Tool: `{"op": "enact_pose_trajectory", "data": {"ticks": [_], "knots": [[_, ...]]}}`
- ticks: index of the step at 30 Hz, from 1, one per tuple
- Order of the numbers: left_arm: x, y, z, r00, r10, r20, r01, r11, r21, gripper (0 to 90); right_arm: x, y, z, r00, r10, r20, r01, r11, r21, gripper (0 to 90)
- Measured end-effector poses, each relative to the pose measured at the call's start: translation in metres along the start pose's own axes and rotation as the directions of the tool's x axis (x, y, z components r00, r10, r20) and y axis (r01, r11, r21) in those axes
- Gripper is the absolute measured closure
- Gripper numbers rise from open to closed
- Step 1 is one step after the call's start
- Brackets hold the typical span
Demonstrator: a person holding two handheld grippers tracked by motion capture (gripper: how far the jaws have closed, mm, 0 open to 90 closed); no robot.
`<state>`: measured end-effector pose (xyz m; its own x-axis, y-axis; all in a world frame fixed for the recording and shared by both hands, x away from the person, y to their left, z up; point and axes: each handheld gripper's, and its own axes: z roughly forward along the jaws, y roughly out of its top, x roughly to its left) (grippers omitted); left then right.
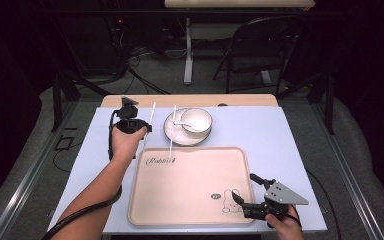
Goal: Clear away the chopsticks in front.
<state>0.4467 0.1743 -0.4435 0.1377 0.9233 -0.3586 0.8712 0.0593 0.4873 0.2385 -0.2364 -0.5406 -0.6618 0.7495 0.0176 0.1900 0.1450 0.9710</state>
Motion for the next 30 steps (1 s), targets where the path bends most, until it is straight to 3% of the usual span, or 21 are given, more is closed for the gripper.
{"op": "enact_pose_trajectory", "data": {"ticks": [12,20,30], "knots": [[-0.004,-0.026,-0.008,0.9992,0.025,0.030,-0.026,0.9995,0.021,84.8,0.000,0.000,-0.001,1.0000,-0.004,0.008,0.004,1.000,-0.002,14.3],[-0.011,-0.048,0.002,0.9981,0.056,0.025,-0.058,0.9968,0.055,84.8,-0.001,0.000,-0.001,0.9999,-0.004,0.010,0.004,1.000,-0.002,14.3],[-0.008,-0.067,0.013,0.9984,0.042,0.037,-0.045,0.9960,0.077,84.8,-0.001,0.000,-0.002,0.9999,-0.007,0.011,0.007,1.000,-0.002,14.3]]}}
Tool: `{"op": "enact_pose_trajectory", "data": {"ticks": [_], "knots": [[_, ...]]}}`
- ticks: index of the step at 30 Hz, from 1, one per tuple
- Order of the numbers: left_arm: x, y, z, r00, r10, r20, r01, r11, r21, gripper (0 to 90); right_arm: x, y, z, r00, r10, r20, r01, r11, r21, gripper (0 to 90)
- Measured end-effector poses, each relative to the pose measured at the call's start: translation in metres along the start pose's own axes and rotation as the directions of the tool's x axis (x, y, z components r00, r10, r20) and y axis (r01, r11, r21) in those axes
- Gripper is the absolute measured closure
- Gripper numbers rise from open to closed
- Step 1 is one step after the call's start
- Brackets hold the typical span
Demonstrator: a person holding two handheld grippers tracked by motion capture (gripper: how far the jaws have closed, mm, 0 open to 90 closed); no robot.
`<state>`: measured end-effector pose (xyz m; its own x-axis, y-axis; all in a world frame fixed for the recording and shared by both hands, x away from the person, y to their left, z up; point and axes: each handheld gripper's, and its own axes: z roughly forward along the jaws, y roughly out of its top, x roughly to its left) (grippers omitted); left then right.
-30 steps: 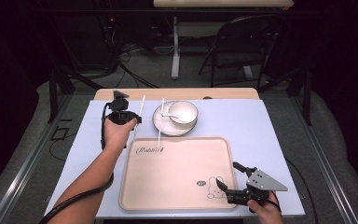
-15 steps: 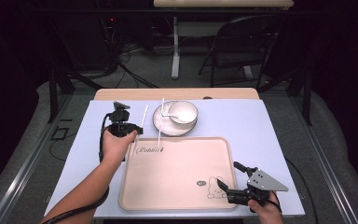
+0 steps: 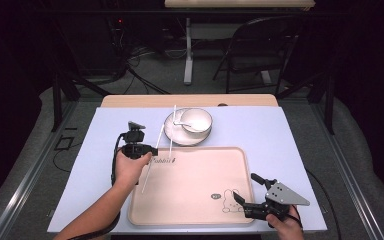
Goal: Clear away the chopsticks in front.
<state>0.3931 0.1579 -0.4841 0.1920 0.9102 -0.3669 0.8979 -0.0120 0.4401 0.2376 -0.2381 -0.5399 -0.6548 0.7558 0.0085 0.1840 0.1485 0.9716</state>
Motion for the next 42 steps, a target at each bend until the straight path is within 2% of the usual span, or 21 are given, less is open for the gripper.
{"op": "enact_pose_trajectory", "data": {"ticks": [4,13,19,23,24,26,36,42], "knots": [[0.001,-0.009,0.002,0.9999,0.000,-0.011,-0.001,1.0000,-0.003,84.8,0.000,0.000,0.000,1.0000,0.000,0.003,0.000,1.000,0.001,14.3],[0.004,-0.025,0.004,0.9999,-0.015,0.007,0.015,0.9999,-0.003,84.7,0.000,0.000,-0.001,1.0000,0.003,0.006,-0.003,1.000,0.001,14.3],[0.005,-0.035,0.005,0.9999,-0.013,0.004,0.013,0.9999,-0.009,84.8,-0.001,0.000,-0.001,1.0000,0.004,0.008,-0.004,1.000,0.000,14.3],[0.010,-0.044,0.005,0.9994,-0.032,0.011,0.032,0.9993,-0.018,84.8,0.000,0.000,-0.001,1.0000,0.004,0.009,-0.004,1.000,0.000,14.3],[0.012,-0.049,0.005,0.9985,-0.051,0.021,0.051,0.9983,-0.026,84.8,0.000,0.000,-0.001,1.0000,0.002,0.009,-0.002,1.000,0.000,14.3],[0.015,-0.055,0.006,0.9976,-0.063,0.029,0.064,0.9975,-0.029,84.8,-0.001,0.000,-0.001,0.9999,-0.005,0.010,0.005,1.000,-0.002,14.3],[0.025,-0.069,0.006,0.9977,-0.064,-0.021,0.064,0.9972,-0.040,84.8,-0.001,0.000,-0.001,0.9999,-0.004,0.011,0.004,1.000,-0.001,14.3],[0.034,-0.076,0.006,0.9944,-0.095,-0.046,0.093,0.9949,-0.039,84.7,-0.001,0.000,-0.001,1.0000,-0.003,0.009,0.003,1.000,-0.001,14.3]]}}
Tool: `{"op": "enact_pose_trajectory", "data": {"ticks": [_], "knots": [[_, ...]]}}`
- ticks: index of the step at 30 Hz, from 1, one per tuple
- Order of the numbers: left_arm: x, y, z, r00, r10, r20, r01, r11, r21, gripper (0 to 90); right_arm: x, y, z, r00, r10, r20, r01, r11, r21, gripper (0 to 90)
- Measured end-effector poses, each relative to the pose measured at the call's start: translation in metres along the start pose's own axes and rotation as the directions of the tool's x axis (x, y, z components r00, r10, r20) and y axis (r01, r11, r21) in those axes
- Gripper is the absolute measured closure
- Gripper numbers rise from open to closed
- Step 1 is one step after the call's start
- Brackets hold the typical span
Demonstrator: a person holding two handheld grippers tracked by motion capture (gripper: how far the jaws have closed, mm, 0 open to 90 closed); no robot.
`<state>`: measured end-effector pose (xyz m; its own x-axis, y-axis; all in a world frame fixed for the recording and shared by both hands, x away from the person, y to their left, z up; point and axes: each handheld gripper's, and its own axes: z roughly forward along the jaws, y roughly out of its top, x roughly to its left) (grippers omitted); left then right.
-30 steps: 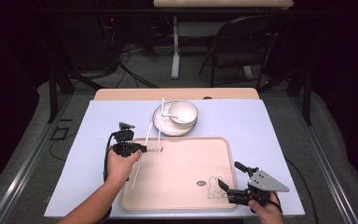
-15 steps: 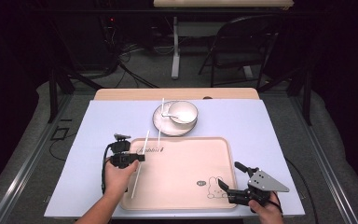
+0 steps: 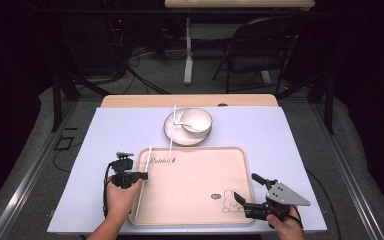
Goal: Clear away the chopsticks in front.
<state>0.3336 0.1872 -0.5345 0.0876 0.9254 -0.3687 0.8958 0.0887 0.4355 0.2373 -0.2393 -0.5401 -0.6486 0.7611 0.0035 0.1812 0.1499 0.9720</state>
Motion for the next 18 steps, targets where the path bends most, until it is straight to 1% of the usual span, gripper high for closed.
{"op": "enact_pose_trajectory", "data": {"ticks": [8,14,18], "knots": [[0.0039,-0.0014,0.0015,0.9994,-0.021,-0.026,0.021,0.9998,-0.003,84.7,0.0013,0.0001,-0.0001,1.0000,0.006,-0.002,-0.006,1.000,0.000,14.3],[0.0055,-0.0016,0.0023,0.9990,-0.031,-0.033,0.031,0.9995,-0.004,84.6,0.0012,-0.0001,-0.0002,1.0000,0.008,-0.004,-0.008,1.000,0.000,14.3],[0.0061,-0.0015,0.0023,0.9988,-0.039,-0.030,0.039,0.9992,-0.007,84.5,0.0011,0.0001,-0.0004,1.0000,0.009,-0.004,-0.009,1.000,-0.002,14.3]]}}
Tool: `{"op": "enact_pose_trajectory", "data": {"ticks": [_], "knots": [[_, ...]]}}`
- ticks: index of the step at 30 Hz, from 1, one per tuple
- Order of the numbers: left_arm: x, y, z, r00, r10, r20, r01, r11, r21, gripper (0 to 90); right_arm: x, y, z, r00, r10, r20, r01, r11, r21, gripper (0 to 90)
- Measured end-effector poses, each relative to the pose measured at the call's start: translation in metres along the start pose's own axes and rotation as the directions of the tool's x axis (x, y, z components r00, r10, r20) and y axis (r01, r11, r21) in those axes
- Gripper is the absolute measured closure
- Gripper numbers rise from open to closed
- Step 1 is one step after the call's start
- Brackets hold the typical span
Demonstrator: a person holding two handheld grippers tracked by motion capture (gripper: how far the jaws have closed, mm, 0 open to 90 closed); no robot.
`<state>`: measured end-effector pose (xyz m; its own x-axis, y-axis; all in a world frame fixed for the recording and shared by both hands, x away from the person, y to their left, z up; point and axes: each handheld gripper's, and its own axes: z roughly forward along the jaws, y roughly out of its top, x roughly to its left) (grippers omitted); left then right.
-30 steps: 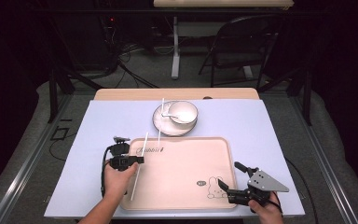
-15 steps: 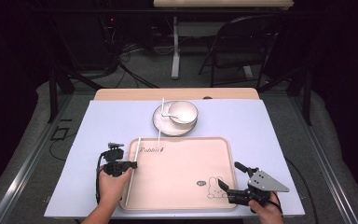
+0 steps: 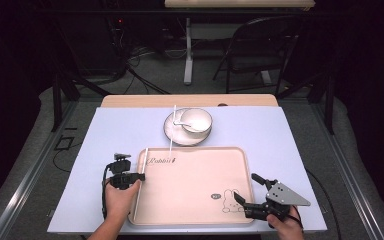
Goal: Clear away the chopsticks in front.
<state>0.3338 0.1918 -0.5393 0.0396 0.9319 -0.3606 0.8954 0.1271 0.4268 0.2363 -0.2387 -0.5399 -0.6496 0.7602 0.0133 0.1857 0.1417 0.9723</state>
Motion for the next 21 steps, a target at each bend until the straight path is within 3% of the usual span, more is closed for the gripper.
{"op": "enact_pose_trajectory", "data": {"ticks": [21], "knots": [[0.0022,0.0034,-0.0013,0.9998,-0.015,0.014,0.015,0.9999,0.004,79.9,-0.0005,0.0000,0.0000,1.0000,0.002,0.001,-0.002,1.000,-0.001,14.3]]}}
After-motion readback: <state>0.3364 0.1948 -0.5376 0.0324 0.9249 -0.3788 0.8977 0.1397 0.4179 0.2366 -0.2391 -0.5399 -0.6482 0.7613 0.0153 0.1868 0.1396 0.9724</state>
